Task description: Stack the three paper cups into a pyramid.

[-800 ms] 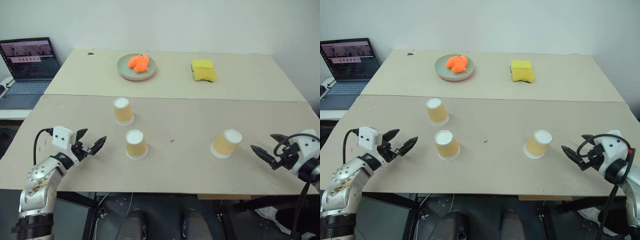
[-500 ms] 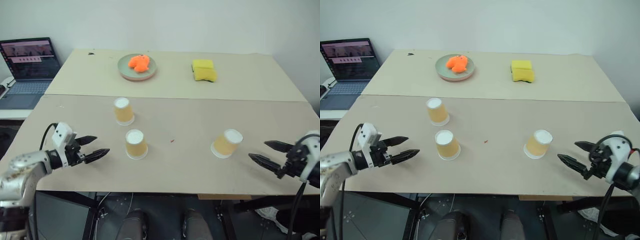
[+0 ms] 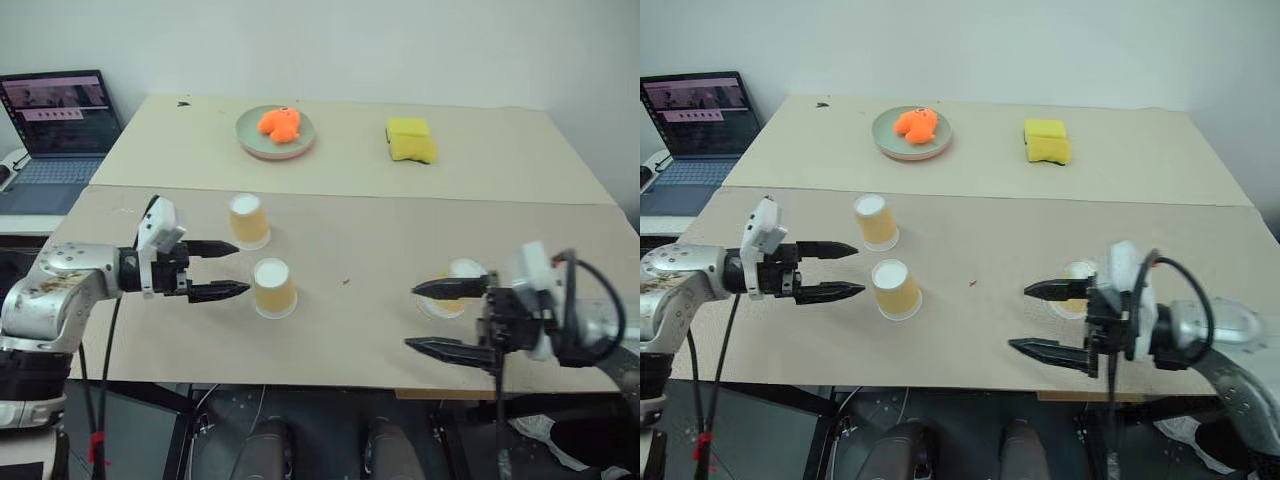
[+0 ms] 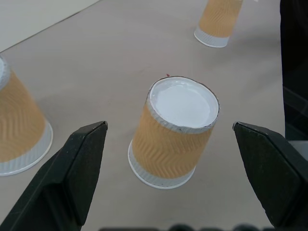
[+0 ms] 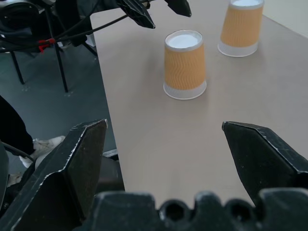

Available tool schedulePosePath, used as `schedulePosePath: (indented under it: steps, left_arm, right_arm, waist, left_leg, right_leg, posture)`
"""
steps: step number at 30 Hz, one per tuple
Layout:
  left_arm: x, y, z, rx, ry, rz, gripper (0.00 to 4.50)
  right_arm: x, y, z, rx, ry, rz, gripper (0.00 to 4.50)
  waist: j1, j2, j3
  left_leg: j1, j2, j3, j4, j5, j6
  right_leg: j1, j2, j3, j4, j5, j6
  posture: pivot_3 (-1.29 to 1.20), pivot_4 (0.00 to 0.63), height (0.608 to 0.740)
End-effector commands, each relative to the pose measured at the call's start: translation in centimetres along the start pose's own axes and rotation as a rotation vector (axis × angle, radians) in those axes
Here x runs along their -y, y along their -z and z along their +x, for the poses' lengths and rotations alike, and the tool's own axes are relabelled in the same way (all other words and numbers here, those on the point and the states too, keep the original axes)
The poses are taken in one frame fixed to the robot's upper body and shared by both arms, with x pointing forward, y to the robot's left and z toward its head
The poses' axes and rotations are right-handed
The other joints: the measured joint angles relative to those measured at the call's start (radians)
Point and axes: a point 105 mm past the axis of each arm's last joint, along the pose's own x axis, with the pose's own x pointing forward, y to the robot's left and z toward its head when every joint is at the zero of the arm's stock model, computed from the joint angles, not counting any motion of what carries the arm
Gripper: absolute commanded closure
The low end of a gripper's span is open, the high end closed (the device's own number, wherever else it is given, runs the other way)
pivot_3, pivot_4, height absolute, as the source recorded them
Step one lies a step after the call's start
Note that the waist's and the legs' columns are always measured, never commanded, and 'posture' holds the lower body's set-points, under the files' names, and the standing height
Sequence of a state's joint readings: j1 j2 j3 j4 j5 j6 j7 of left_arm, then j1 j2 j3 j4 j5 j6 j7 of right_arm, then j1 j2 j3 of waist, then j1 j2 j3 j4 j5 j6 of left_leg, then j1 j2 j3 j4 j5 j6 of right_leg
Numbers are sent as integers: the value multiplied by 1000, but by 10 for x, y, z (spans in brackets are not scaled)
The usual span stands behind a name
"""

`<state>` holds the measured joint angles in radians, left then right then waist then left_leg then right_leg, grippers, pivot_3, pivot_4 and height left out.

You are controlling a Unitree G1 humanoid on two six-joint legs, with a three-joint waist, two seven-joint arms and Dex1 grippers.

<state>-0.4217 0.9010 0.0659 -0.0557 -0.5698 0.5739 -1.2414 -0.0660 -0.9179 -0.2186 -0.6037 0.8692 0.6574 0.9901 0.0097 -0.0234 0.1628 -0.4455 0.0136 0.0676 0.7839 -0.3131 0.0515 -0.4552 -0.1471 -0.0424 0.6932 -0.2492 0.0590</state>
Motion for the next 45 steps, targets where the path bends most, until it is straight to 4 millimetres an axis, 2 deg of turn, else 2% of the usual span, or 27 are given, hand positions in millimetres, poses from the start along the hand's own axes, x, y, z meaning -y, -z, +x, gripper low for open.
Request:
schedulePosePath:
  steps: [1, 4, 10, 21, 35, 36, 40, 45]
  left_arm:
    - [9, -1, 9, -4, 28, 87, 36]
    - [17, 7, 12, -12, 51, 83, 36]
    - [22, 11, 17, -5, 56, 86, 36]
    - [5, 7, 30, 30, -17, 142, 36]
    - [1, 2, 50, 105, -3, 133, 36]
    - [0, 1, 50, 111, -5, 128, 558]
    - [-7, 2, 55, 94, -48, 124, 1829]
    - [-6, -8, 63, 122, -26, 153, 1829]
  right_arm:
    - [0, 6, 4, -15, 5, -14, 0]
    - [2, 7, 3, -7, 10, -2, 0]
    - [7, 3, -3, 14, 25, -7, 0]
    - [4, 1, -3, 24, 26, -9, 0]
    - [7, -1, -3, 46, 72, -9, 0]
    - [7, -1, -3, 46, 72, -8, 0]
    - [6, -1, -2, 47, 74, -6, 0]
    - [7, -3, -2, 54, 76, -11, 0]
  waist:
    - [3, 0, 0]
    - [2, 0, 0]
    - [2, 0, 0]
    - [2, 0, 0]
    - [2, 0, 0]
    - [2, 0, 0]
    - [2, 0, 0]
    - [3, 0, 0]
  left_leg:
    - [0, 0, 0, 0, 0, 0]
    - [0, 0, 0, 0, 0, 0]
    - [1, 0, 0, 0, 0, 1]
    - [1, 0, 0, 0, 0, 1]
    - [1, 0, 0, 0, 0, 1]
    - [1, 0, 0, 0, 0, 1]
    - [1, 0, 0, 0, 0, 1]
    - [1, -1, 0, 0, 0, 1]
  right_leg:
    - [0, 0, 0, 0, 0, 0]
    - [0, 0, 0, 0, 0, 0]
    - [0, 0, 0, 1, 0, 0]
    - [0, 0, 0, 1, 0, 0]
    - [0, 0, 0, 1, 0, 0]
    - [0, 0, 0, 1, 0, 0]
    - [0, 0, 0, 1, 0, 0]
    - [1, 0, 0, 1, 1, 1]
  posture:
    - [0, 150, 673]
    - [0, 150, 673]
    - [0, 150, 673]
    - [0, 150, 673]
    - [0, 150, 673]
    - [0, 150, 673]
    - [0, 150, 673]
    - [0, 150, 673]
